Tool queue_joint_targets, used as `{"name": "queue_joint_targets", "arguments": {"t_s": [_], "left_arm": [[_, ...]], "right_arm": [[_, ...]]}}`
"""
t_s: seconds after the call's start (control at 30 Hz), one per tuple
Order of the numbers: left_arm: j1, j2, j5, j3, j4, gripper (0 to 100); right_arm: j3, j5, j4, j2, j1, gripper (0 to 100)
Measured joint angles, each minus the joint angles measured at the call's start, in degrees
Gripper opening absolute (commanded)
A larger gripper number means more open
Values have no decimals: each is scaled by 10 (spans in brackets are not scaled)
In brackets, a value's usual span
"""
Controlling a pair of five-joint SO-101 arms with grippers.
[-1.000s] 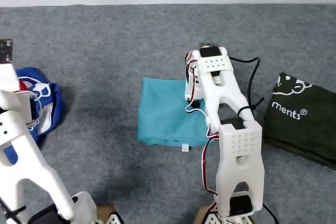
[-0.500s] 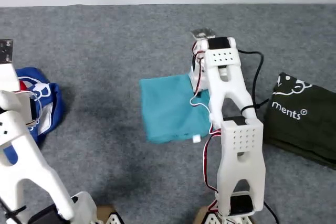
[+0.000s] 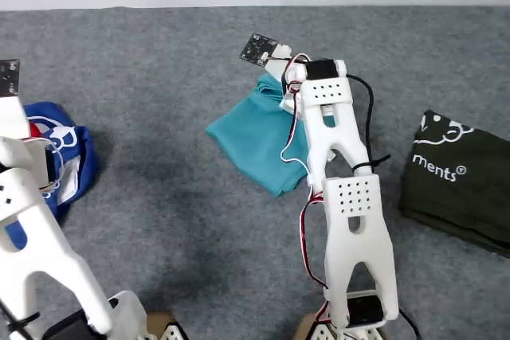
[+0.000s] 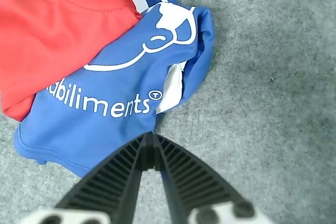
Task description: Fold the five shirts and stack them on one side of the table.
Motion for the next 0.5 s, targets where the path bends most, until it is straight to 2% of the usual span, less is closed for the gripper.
{"name": "queue_joint_targets", "arguments": {"t_s": [0.07,0.17,0.3,0.5], "left_arm": [[1,0,-2,0,0,5],[2,0,-11,0,0,5],[2,0,-13,0,0,5],[2,0,-13,0,0,5]], "right_arm": [[-40,-18,24,4,-2,136],[-111,-85,59,4,-5,206],[-193,-200,94,4,-4,210],[-250,-297,166,4,-4,210]]}}
